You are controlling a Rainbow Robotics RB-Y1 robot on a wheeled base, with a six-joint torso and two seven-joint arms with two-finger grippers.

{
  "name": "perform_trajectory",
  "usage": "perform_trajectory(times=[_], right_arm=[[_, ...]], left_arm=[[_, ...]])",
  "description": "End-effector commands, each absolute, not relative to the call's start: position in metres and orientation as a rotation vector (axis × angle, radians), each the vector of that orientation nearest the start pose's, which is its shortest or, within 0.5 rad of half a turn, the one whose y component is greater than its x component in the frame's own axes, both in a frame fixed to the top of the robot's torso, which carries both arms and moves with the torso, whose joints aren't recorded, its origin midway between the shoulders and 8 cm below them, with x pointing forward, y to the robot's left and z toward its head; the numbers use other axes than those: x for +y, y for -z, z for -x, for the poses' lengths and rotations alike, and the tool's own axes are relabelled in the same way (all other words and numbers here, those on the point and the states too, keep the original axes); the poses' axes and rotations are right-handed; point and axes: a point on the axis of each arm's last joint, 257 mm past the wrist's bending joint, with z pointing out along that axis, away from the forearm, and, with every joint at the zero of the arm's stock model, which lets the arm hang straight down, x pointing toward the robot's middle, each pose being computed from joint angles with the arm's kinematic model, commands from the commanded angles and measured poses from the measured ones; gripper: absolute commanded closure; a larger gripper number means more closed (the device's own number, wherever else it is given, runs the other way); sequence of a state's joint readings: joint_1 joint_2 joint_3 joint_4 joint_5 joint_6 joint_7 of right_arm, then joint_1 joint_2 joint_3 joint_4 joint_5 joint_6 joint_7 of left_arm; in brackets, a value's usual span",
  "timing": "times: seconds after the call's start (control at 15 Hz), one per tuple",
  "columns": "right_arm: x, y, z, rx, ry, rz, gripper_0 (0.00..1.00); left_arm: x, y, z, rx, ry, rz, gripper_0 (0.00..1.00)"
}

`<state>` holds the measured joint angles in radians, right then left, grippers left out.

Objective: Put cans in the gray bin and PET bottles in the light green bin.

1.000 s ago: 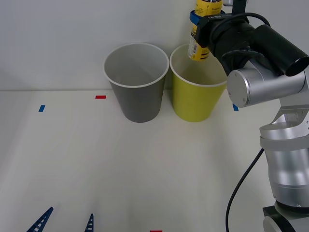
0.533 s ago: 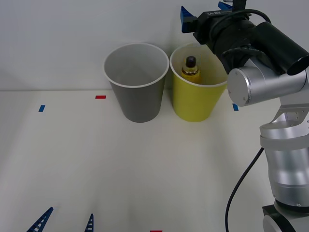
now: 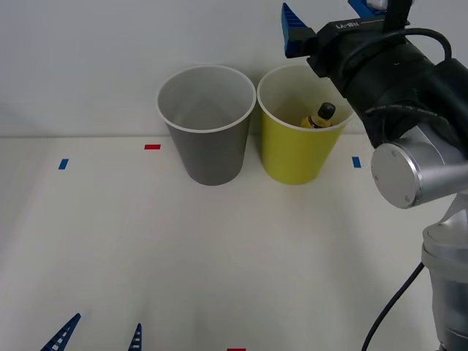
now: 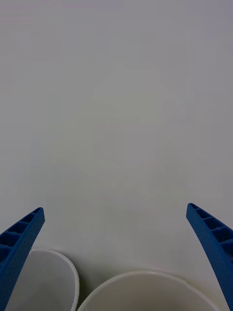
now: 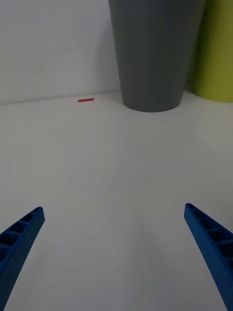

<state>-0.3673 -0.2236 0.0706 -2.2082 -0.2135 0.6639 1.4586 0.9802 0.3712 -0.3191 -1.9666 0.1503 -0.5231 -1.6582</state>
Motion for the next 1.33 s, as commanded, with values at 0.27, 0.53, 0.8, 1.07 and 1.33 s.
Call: perform_trajectory(times=[0.27,0.53,0.8,1.07,1.33], right_arm=[[-0.141,-0.049,-0.459,1.342,-0.252,0.258,0.00],[-0.161,0.002,-0.421,1.443,-0.231,0.218,0.00],[-0.170,0.040,-0.410,1.516,-0.191,0.210,0.00],[-0.181,0.072,-0.399,1.587,-0.202,0.124,0.00],[-0.184,0.085,-0.395,1.612,-0.150,0.123,0.00]], left_arm=[[0.229,0.291,-0.229,1.670,0.039,-0.139,0.00],[0.229,0.291,-0.229,1.670,0.039,-0.139,0.00],[0.229,0.291,-0.229,1.670,0.039,-0.139,0.00],[0.229,0.291,-0.229,1.670,0.039,-0.139,0.00],[0.229,0.291,-0.229,1.670,0.039,-0.139,0.00]])
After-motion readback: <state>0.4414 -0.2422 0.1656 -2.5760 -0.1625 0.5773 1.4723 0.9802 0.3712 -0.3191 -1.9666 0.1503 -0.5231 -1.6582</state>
